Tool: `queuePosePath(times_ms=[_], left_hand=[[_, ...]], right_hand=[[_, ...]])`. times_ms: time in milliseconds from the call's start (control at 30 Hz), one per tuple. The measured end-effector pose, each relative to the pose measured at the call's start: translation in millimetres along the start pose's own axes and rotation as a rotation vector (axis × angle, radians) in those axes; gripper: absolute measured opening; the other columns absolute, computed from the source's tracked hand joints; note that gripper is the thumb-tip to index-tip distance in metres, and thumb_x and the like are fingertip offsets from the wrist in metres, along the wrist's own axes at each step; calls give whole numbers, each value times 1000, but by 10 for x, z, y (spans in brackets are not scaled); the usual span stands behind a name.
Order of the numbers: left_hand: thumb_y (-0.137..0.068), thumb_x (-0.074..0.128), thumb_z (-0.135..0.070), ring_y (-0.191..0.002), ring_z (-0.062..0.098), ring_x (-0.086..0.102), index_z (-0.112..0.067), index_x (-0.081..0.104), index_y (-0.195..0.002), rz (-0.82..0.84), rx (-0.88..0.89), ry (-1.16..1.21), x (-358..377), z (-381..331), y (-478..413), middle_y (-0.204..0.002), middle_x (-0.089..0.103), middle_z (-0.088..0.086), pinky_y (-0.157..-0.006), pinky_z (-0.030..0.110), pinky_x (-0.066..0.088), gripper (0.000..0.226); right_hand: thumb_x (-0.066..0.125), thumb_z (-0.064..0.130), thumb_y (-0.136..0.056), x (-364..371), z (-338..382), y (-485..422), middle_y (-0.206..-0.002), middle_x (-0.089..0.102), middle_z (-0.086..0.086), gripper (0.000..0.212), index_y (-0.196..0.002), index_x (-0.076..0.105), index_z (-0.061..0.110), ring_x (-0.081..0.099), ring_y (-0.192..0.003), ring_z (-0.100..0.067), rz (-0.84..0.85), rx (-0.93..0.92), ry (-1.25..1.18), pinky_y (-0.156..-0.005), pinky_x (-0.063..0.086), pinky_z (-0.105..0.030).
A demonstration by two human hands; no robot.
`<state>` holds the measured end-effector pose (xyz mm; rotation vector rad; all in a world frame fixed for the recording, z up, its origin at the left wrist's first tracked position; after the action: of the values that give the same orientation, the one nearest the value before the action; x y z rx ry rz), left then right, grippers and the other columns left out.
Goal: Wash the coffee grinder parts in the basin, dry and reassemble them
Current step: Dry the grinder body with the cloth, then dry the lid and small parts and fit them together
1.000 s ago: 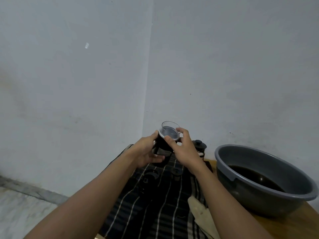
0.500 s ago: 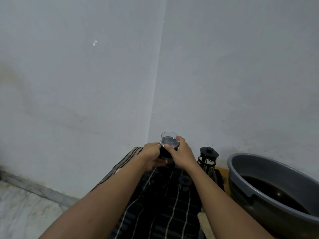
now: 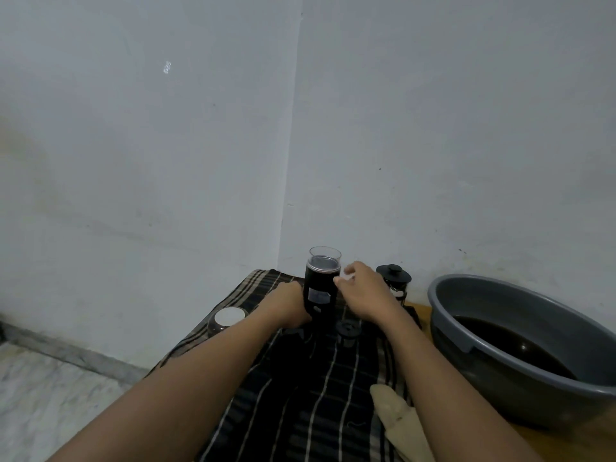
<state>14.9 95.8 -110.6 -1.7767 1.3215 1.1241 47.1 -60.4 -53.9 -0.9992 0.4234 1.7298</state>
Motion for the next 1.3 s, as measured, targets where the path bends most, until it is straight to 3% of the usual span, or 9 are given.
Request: queuePosePath(times_ms=[100,333,467,567,733,833,1000,1133,1300], left_hand=[[-70,83,-45,-107,27,68,-17,65,-120,53,-60,-178,95,17,4,-117,69,5,-83,36,55,60],[-61,93,-47,-117,26,65,-17,59,-131,126,-144,-252,132,49,38,-130,65,4,-90,40,56,83],[-60,87,-45,-101,22,68,-17,61,-106,30,-148,-198,-13,14,126,-110,68,1,-78,33,54,60],[-58,85,-41,-76,15,63,-16,59,-85,-59,-87,-89,-232,-28,195,-88,67,0,-58,25,47,45],[-63,88,-21,-99,8,62,-18,63,-124,-77,190,273,-345,-315,484,-116,64,-4,-79,14,48,66],[-66,86,-4,-98,14,73,-16,64,-122,87,315,671,-157,-559,717,-115,73,5,-90,30,60,61],[-77,80,6,-101,29,64,0,66,-125,281,453,1307,-65,-908,1031,-115,69,21,-93,40,51,51],[-82,84,-23,-97,21,66,-5,64,-132,313,466,1506,43,-1123,1112,-117,70,12,-75,27,57,57],[-88,77,-22,-112,29,66,0,65,-130,312,516,1453,68,-1209,1137,-127,68,22,-93,37,57,49]], right_hand=[[55,38,-100,-77,-70,515,-84,65,-5,32,-89,61,9,59,-72,-19,210,-29,230,-70,50,-36],[66,52,-89,128,-767,1216,-88,54,6,32,-91,51,24,52,-79,-13,590,189,431,-65,41,-29],[57,32,-95,149,-823,1264,-89,51,8,7,-91,54,27,51,-78,-12,419,153,432,-64,41,-28],[51,32,-100,-58,-888,1264,-83,59,5,19,-84,56,23,55,-72,-12,169,173,191,-60,42,-27],[52,26,-103,-536,-681,1235,-90,65,3,14,-95,63,24,63,-83,-14,-309,-38,-344,-77,53,-36],[55,21,-101,-600,-308,1281,-106,58,14,13,-108,62,30,55,-100,4,-363,-278,-244,-87,45,-16],[58,19,-100,-551,-248,1347,-103,64,17,17,-110,70,25,59,-101,2,-415,-335,-341,-86,49,-21],[60,15,-99,-690,-178,1507,-100,65,11,17,-104,71,26,62,-96,0,-592,-355,-469,-82,53,-17],[62,14,-98,-876,-147,1521,-103,58,10,24,-120,72,16,58,-92,-4,-633,-508,-39,-75,53,-18]])
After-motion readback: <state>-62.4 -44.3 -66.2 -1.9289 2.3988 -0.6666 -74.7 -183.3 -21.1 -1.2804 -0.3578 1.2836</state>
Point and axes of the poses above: each hand's wrist, its own y-axis away from the middle knuckle, its own x-axis out of the palm, z = x × y, the point moved 7 cm from there along -y, towards the middle knuckle
